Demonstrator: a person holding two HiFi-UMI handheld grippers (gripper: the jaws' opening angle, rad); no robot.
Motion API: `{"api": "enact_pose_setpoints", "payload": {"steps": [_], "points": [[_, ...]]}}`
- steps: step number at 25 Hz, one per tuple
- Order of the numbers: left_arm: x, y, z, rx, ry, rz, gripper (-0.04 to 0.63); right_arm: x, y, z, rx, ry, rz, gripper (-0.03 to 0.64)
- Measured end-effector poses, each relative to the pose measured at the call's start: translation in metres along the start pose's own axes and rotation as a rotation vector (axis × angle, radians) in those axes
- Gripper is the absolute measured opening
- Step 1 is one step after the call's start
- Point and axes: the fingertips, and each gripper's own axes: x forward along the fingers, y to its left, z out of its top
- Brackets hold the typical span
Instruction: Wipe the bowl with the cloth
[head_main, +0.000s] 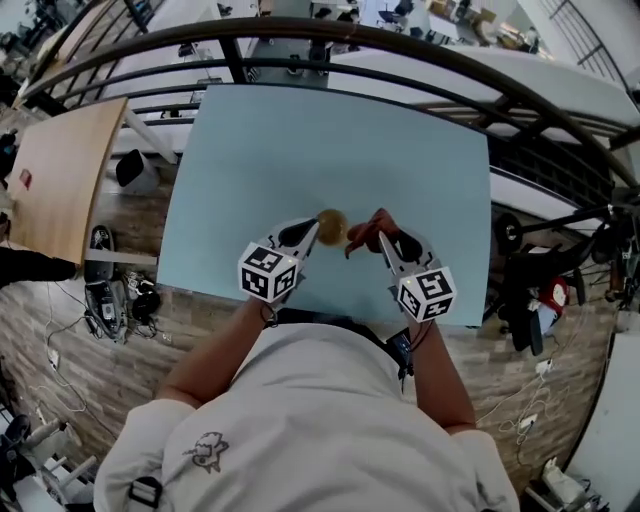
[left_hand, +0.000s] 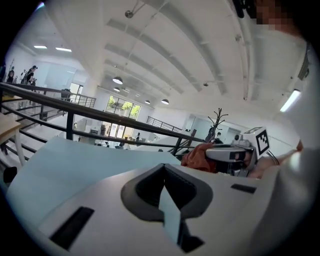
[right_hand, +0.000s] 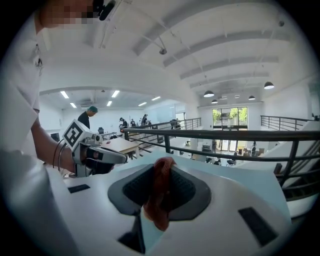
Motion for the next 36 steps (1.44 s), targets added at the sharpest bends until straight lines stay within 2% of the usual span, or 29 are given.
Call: {"api": "enact_pose_setpoints", "payload": {"steps": [4,7,12,17,23,29,36], "points": [[-0.012,-0.039,0.028,0.081,-0.065,0.014,0.014,-0.026,0.01,0.013,-0.026,-0.034,0.053,0.094],[-0.025,-0.07,0.037,0.105,-0.107,0.033,0.014,-0.046,0.022,0.02,-0.053,-0.06,0.111,0.094],[-0.034,-0.124,0.025,0.168,-0.102,0.015,0.014,-0.084,0.034,0.02,-0.098,-0.08,0.171,0.091],[-0.049,-0.16,0.016,0.172,-0.135,0.029,0.014,-0.121,0.041,0.007,-0.119,-0.076,0.193,0.091],[-0.063,-0.188,0.007,0.195,-0.154,0.05,0.014,-0.156,0.049,0.002,-0.134,-0.094,0.199,0.091],[-0.071,-0.198,0.012,0.243,-0.186,0.064,0.014,-0.165,0.056,-0.002,-0.151,-0.078,0.237,0.091],[-0.08,-0.203,0.015,0.186,-0.22,0.047,0.014,-0.167,0.061,0.0,-0.148,-0.11,0.244,0.091]]}}
